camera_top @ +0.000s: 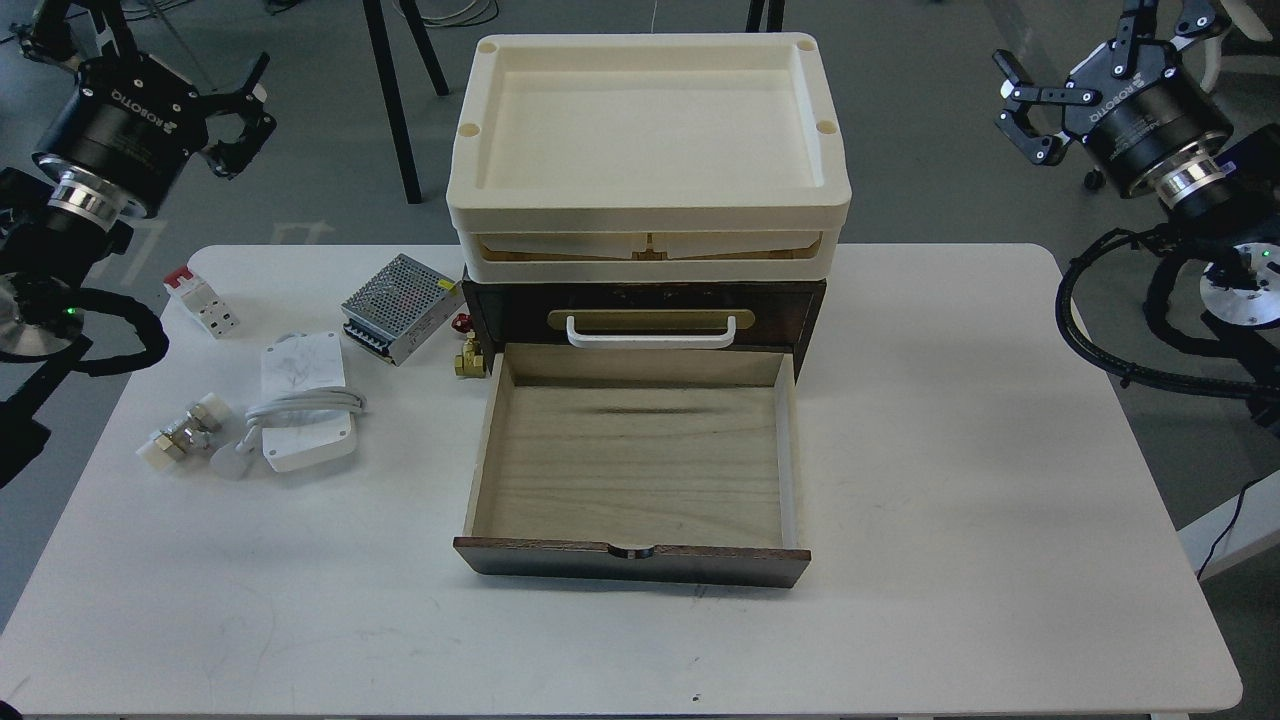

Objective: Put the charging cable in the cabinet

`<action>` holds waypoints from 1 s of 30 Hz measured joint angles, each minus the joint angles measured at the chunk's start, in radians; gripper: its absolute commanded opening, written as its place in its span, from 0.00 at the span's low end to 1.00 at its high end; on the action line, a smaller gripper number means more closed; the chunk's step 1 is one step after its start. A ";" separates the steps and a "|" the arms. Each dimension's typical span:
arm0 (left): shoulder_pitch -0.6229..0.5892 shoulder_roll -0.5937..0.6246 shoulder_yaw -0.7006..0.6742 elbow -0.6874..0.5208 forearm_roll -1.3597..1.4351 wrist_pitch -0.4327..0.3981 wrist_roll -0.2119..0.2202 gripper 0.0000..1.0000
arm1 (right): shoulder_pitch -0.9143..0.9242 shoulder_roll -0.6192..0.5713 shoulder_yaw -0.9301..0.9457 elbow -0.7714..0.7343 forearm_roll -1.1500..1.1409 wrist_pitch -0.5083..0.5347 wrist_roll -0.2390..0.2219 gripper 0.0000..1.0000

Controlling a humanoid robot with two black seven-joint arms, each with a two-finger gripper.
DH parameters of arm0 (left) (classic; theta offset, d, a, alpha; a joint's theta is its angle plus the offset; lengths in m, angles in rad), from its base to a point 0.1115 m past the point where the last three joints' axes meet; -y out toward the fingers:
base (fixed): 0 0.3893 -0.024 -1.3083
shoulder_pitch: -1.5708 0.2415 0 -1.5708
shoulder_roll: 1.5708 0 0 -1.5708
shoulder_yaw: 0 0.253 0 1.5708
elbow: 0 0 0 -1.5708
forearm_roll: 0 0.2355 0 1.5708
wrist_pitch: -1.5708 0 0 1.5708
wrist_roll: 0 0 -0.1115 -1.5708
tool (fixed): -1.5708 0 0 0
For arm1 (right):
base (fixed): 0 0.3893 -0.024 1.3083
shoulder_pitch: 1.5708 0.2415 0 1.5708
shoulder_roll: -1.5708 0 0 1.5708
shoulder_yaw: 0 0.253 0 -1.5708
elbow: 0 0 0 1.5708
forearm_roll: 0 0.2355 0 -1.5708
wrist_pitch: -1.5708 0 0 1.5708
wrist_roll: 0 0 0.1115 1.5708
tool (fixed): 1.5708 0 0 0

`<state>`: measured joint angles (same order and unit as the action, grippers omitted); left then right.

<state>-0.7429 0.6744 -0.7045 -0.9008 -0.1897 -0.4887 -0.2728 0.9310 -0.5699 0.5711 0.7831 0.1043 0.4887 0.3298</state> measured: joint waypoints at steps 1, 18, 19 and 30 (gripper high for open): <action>0.000 -0.009 -0.001 0.000 0.000 0.000 0.000 1.00 | 0.000 0.000 0.006 0.000 0.000 0.000 0.000 1.00; 0.084 -0.123 -0.108 0.002 -0.130 0.000 -0.016 1.00 | -0.121 -0.085 0.158 0.081 0.114 0.000 0.000 1.00; 0.101 -0.112 -0.154 -0.039 -0.135 0.000 -0.019 1.00 | -0.124 -0.085 0.160 0.087 0.118 0.000 0.000 1.00; 0.175 0.277 -0.324 -0.556 0.281 0.000 -0.077 1.00 | -0.158 -0.115 0.171 0.096 0.125 0.000 0.000 1.00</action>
<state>-0.5677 0.9517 -1.0283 -1.4569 0.0914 -0.4888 -0.3503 0.7727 -0.6853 0.7422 0.8790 0.2296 0.4887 0.3301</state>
